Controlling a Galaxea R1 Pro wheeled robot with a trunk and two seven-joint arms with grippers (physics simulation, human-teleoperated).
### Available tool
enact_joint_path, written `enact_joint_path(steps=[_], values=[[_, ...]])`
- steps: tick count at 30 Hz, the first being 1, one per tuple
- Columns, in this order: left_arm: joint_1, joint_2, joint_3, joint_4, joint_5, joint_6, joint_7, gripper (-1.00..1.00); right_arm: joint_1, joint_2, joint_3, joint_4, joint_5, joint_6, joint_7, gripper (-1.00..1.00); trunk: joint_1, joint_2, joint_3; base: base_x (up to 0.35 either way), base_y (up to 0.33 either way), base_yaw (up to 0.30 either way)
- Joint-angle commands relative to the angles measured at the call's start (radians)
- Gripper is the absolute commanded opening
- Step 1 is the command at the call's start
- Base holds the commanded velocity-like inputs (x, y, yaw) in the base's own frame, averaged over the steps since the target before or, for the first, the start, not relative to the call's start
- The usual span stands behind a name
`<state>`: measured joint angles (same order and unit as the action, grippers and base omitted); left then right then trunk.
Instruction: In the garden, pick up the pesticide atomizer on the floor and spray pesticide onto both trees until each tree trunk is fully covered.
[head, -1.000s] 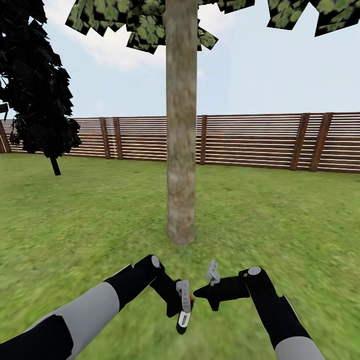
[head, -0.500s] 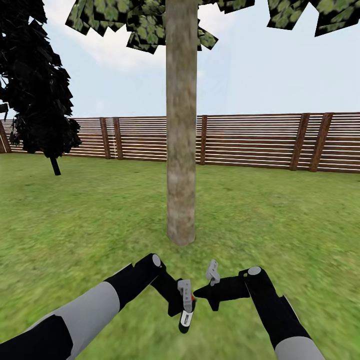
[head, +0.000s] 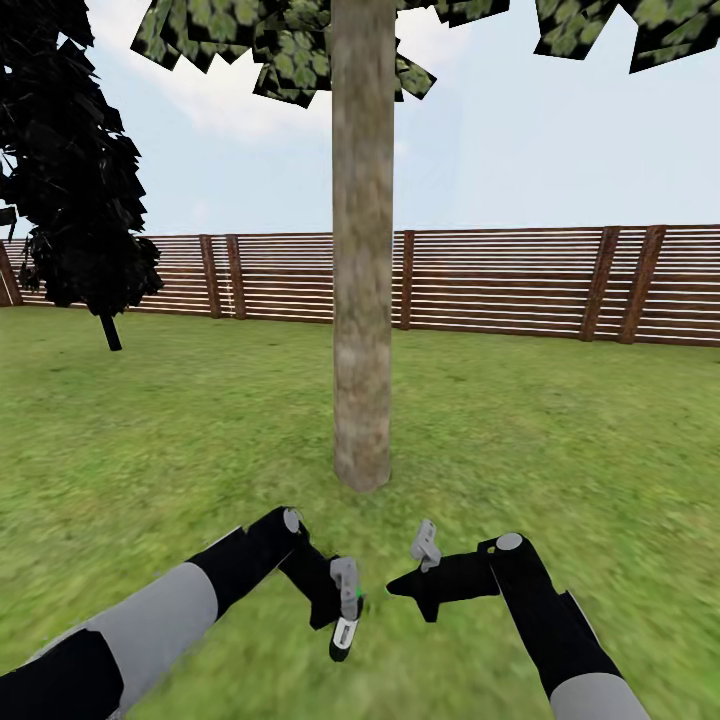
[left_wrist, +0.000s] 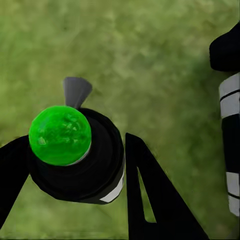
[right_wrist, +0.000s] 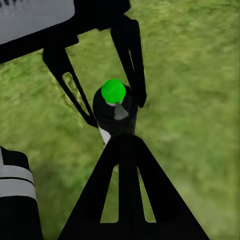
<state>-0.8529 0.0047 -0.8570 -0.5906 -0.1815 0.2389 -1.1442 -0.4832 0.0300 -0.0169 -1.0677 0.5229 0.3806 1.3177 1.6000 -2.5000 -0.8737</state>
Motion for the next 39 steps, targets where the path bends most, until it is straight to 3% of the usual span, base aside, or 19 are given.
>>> enact_joint_path(steps=[1, 3, 4, 5, 8, 9, 10, 12, 14, 15, 16, 18, 21, 24, 27, 29, 32, 36, 39], values=[[0.0, 0.035, 0.001, 0.0, 0.003, 0.001, 0.001, -1.0, 0.0, -0.001, 0.0, 0.001, 0.0, 0.0, 0.0, -1.0, 0.0, 0.0, 0.0, 0.0, 0.0, 0.0], [0.0, 0.083, 0.004, 0.002, 0.004, 0.001, 0.004, -1.0, 0.0, -0.002, 0.001, 0.001, 0.001, 0.0, -0.001, -1.0, 0.0, 0.0, 0.0, 0.0, 0.0, 0.0], [0.0, 0.123, 0.03, 0.007, 0.006, -0.001, 0.012, -1.0, 0.0, -0.002, 0.0, 0.001, 0.001, 0.0, -0.001, -1.0, 0.0, 0.0, 0.0, 0.0, 0.0, 0.0], [0.0, 0.14, 0.073, 0.009, 0.007, -0.002, 0.018, -1.0, 0.0, -0.002, -0.001, 0.001, 0.002, 0.0, -0.004, -1.0, 0.0, 0.0, 0.0, 0.0, 0.0, 0.0], [0.002, 0.156, 0.306, 0.01, 0.008, 0.001, 0.067, -1.0, 0.003, -0.008, -0.012, 0.004, 0.003, 0.0, -0.009, -1.0, 0.0, 0.0, 0.0, 0.0, 0.0, 0.0], [0.002, 0.157, 0.449, 0.011, 0.008, 0.007, 0.123, -1.0, 0.008, -0.025, -0.054, 0.008, 0.003, 0.0, -0.01, 1.0, 0.0, 0.0, 0.0, 0.0, 0.0, 0.0], [0.002, 0.157, 0.511, 0.011, 0.007, 0.015, 0.146, -1.0, 0.011, -0.05, -0.104, 0.009, 0.003, 0.0, -0.01, 1.0, 0.0, 0.0, 0.0, 0.0, 0.0, 0.0], [0.007, 0.157, 0.691, 0.011, 0.008, 0.066, 0.247, -1.0, 0.017, -0.15, -0.39, 0.011, 0.004, -0.002, -0.009, 1.0, 0.0, 0.0, 0.0, 0.0, 0.0, 0.0], [0.01, 0.155, 0.784, 0.017, 0.008, 0.082, 0.379, -1.0, 0.016, -0.193, -0.629, 0.012, 0.015, -0.006, -0.01, 1.0, 0.0, 0.0, 0.0, 0.0, 0.0, 0.0], [0.012, 0.148, 0.823, 0.051, 0.01, 0.089, 0.49, -1.0, 0.016, -0.209, -0.805, 0.012, 0.045, -0.013, -0.015, 1.0, 0.0, 0.0, 0.0, 0.0, 0.0, 0.0], [0.013, 0.139, 0.839, 0.075, 0.012, 0.091, 0.545, -1.0, 0.016, -0.214, -0.899, 0.011, 0.068, -0.021, -0.023, 1.0, 0.0, 0.0, 0.0, 0.0, 0.0, 0.0], [0.014, 0.11, 0.861, 0.124, 0.015, 0.101, 0.621, -1.0, 0.015, -0.221, -1.138, 0.01, 0.108, -0.091, -0.105, 1.0, 0.0, 0.0, 0.0, 0.0, 0.0, 0.0], [0.014, 0.088, 0.867, 0.192, 0.027, 0.109, 0.643, -1.0, 0.015, -0.213, -1.314, 0.011, 0.126, -0.257, -0.327, 1.0, 0.0, 0.0, 0.0, 0.0, 0.0, 0.0], [0.014, 0.058, 0.869, 0.219, 0.05, 0.109, 0.681, -1.0, 0.015, -0.211, -1.351, 0.012, 0.169, -0.304, -0.417, 1.0, 0.0, 0.0, 0.0, 0.0, 0.0, 0.0], [0.014, 0.023, 0.875, 0.227, 0.132, 0.106, 0.905, -1.0, 0.015, -0.211, -1.352, 0.014, 0.254, -0.309, -0.444, 1.0, 0.0, 0.0, 0.0, 0.0, 0.0, 0.0], [0.014, 0.015, 0.876, 0.228, 0.204, 0.099, 0.992, -1.0, 0.015, -0.21, -1.349, 0.013, 0.278, -0.275, -0.444, 1.0, 0.0, 0.0, 0.0, 0.0, 0.0, 0.0], [0.014, -0.005, 0.871, 0.225, 0.247, 0.09, 1.027, -1.0, 0.015, -0.211, -1.348, 0.013, 0.289, -0.242, -0.445, 1.0, 0.0, 0.0, 0.0, 0.0, 0.0, 0.0], [0.014, -0.06, 0.87, 0.223, 0.25, 0.046, 1.034, -1.0, 0.015, -0.211, -1.35, 0.009, 0.289, -0.237, -0.443, 1.0, 0.0, 0.0, 0.0, 0.005, 0.0, 0.0], [0.014, -0.079, 0.871, 0.228, 0.252, 0.016, 1.035, -1.0, 0.015, -0.211, -1.35, 0.006, 0.289, -0.236, -0.441, 1.0, 0.0, 0.0, 0.0, 0.223, 0.0, 0.0]])
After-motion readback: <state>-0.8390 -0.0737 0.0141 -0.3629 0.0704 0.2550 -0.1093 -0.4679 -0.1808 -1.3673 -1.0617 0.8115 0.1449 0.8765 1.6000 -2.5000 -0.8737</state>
